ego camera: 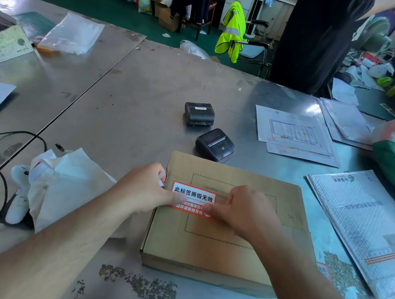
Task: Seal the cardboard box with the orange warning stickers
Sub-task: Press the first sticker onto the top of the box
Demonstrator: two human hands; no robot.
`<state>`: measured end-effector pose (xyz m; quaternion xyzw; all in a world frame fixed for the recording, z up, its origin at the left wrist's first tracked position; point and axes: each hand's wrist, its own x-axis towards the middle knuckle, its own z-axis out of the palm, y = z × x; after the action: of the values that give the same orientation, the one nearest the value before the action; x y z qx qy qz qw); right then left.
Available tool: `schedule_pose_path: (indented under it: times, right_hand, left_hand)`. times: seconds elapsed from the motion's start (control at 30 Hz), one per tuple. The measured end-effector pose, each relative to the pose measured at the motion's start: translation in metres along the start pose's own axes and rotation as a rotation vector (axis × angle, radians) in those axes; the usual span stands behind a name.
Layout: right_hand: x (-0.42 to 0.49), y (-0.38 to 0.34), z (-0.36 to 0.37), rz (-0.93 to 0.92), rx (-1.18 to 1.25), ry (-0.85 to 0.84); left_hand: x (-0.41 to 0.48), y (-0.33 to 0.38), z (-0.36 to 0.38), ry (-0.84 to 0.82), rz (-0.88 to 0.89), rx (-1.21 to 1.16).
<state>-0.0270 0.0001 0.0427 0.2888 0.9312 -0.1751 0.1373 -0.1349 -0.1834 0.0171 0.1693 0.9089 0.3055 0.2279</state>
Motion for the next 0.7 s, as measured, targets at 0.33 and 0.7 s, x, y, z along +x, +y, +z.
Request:
schedule_pose_path:
  times: [0.33, 0.7]
  right_hand:
    - [0.001, 0.001, 0.0, -0.002, -0.002, 0.041]
    - [0.003, 0.007, -0.005, -0.045, 0.035, -0.012]
  left_hand:
    - [-0.006, 0.003, 0.001, -0.008, -0.012, 0.023]
    - [0.003, 0.0, 0.003, 0.047, 0.024, 0.032]
